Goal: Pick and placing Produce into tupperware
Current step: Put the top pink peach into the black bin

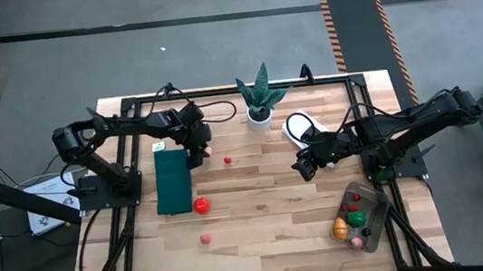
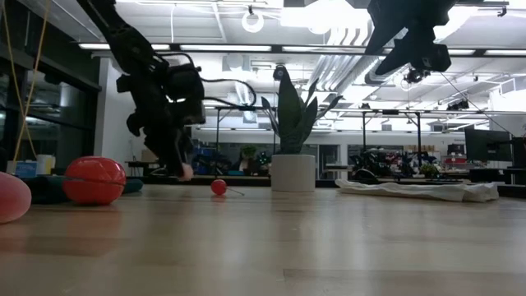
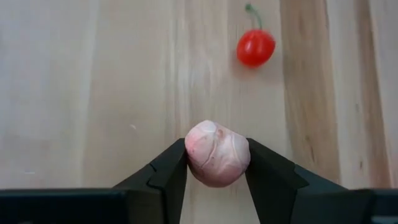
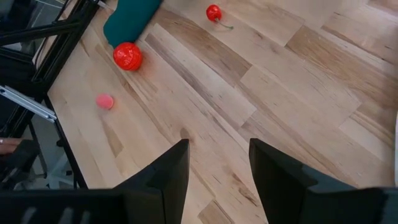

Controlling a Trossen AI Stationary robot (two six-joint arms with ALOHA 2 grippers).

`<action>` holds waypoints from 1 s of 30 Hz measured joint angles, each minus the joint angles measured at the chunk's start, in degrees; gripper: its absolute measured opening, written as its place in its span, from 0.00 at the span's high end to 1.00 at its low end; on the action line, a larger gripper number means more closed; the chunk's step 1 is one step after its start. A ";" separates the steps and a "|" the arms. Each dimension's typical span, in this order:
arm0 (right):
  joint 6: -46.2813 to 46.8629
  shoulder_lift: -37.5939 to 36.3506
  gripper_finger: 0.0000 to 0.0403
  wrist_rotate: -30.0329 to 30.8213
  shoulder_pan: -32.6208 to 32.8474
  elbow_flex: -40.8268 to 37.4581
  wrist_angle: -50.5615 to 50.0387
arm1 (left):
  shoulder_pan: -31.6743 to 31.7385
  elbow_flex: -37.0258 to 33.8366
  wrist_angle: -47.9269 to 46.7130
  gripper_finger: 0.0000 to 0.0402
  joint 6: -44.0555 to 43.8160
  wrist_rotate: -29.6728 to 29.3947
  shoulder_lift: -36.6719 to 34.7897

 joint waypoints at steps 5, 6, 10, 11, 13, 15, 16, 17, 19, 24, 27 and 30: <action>-0.27 0.00 0.61 0.41 0.00 0.00 0.00 | 0.02 0.00 0.04 0.65 -1.00 -0.02 -3.66; -0.27 0.00 0.61 0.41 0.00 0.00 0.00 | 0.02 0.00 0.04 0.65 -1.48 -0.02 -4.41; -0.27 0.00 0.61 0.45 0.00 0.00 0.00 | 0.02 0.00 -0.02 0.65 -2.73 -0.04 -7.70; -0.27 0.00 0.61 0.46 0.00 0.00 0.00 | 0.02 0.00 -0.01 0.65 -2.90 -0.02 -8.48; -0.27 0.00 0.61 0.47 0.00 0.00 0.00 | 0.02 0.00 -0.20 0.65 -3.48 -0.04 -10.21; -0.27 0.00 0.61 0.49 0.00 0.00 0.02 | 0.01 0.00 -0.10 0.65 -4.35 -0.03 -12.08; -0.27 0.00 0.61 0.47 0.00 0.00 0.06 | -0.02 0.00 -0.12 0.65 -4.59 -0.03 -12.99; -0.27 0.00 0.61 0.49 0.00 0.00 0.15 | -0.02 0.00 -0.15 0.65 -4.88 -0.03 -13.89; -0.27 0.00 0.61 0.49 0.00 0.00 0.15 | -0.02 0.00 -0.12 0.65 -5.84 -0.04 -15.92; -0.27 0.00 0.61 0.50 0.00 0.00 0.17 | -0.02 0.00 -0.10 0.65 -7.77 -0.05 -20.79; -0.27 0.00 0.61 0.51 0.00 0.00 0.17 | -0.02 0.00 -0.11 0.65 -9.43 -0.05 -23.58; -0.70 0.00 0.61 0.54 0.00 0.00 0.17 | -0.02 0.00 -0.07 0.65 -10.79 -0.04 -26.10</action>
